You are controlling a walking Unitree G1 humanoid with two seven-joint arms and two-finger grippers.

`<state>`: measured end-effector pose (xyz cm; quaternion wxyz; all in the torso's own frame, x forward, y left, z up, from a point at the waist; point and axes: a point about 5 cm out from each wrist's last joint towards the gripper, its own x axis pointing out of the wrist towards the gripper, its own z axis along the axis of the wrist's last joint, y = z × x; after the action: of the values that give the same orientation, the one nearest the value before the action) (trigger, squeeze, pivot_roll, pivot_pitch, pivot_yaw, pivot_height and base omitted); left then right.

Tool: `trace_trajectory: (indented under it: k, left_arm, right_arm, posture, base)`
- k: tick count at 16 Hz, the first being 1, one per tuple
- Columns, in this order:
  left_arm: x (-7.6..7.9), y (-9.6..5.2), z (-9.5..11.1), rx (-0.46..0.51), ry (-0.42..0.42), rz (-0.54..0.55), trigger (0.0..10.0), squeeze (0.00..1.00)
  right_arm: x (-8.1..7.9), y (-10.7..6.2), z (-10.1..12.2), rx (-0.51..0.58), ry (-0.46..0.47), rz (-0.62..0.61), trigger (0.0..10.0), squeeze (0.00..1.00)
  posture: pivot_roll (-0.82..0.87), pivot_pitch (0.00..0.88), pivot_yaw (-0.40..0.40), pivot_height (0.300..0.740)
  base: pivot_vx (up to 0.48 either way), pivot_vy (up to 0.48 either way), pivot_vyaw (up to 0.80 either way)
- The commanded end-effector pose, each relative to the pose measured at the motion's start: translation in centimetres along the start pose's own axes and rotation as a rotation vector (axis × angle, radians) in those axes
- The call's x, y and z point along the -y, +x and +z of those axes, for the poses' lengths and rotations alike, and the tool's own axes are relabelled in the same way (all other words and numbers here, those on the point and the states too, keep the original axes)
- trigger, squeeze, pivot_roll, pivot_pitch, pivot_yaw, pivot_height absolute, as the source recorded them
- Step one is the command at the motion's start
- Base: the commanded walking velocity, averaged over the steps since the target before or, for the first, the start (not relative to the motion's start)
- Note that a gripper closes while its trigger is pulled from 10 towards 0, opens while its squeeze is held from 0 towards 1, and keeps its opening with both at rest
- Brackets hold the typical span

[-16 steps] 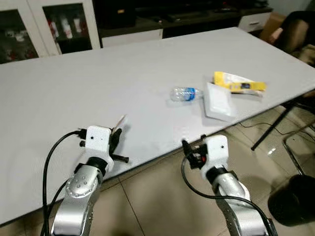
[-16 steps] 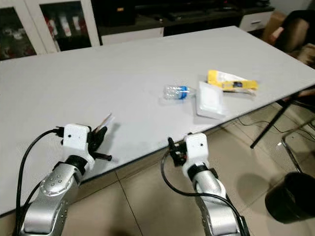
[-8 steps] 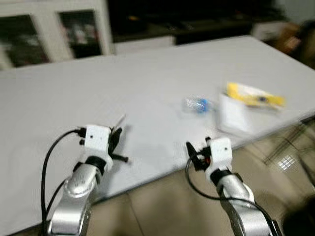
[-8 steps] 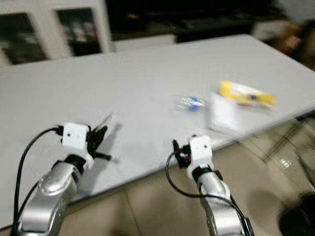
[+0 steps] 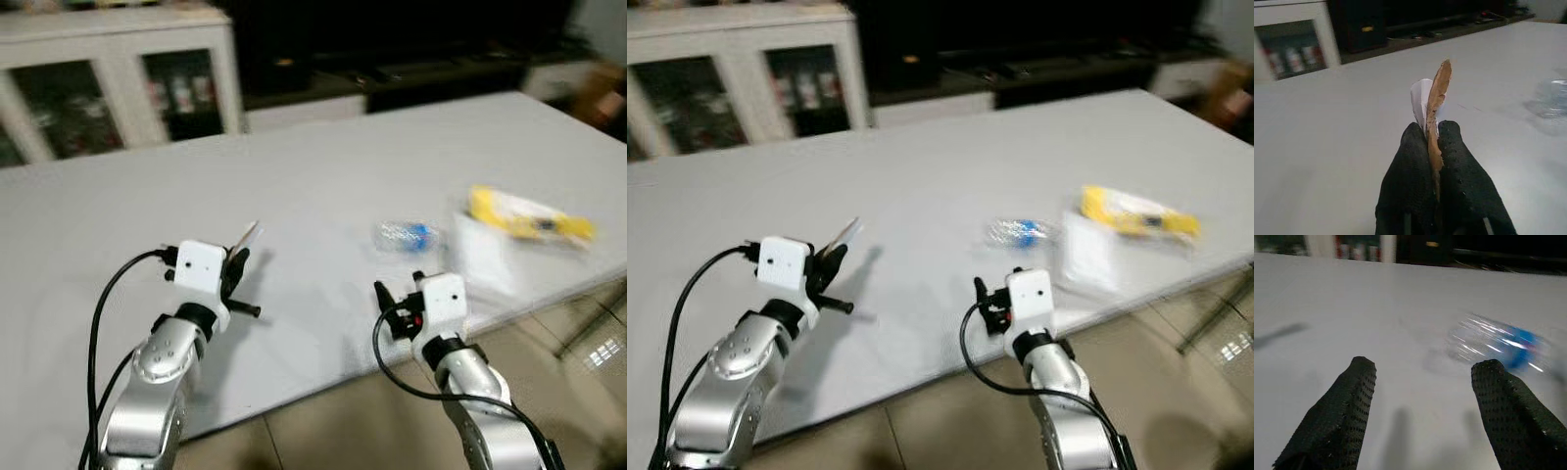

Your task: Picking trash to rubbish bin

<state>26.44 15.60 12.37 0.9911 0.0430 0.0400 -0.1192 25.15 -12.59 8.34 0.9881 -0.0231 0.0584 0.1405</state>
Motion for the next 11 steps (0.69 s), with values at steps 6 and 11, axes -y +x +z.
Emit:
trace_trajectory:
  k: [6, 11]
  left_arm:
    - [-0.4, 0.2, -0.1, -0.004, 0.015, -0.004, 10.0, 0.00]
    - [-0.2, 0.8, 0.3, 0.023, 0.017, -0.001, 10.0, 0.00]
  right_arm:
    - [0.1, 0.7, 1.6, 0.090, -0.021, 0.026, 10.0, 0.00]
    - [2.8, 3.4, 3.6, 0.119, 0.009, 0.034, 10.0, 1.00]
  posture:
    - [0.02, 0.000, -0.031, 0.740]
    - [0.01, 0.000, -0.023, 0.740]
  base:
    - [0.274, 0.000, 0.00]
    - [0.000, 0.000, 0.00]
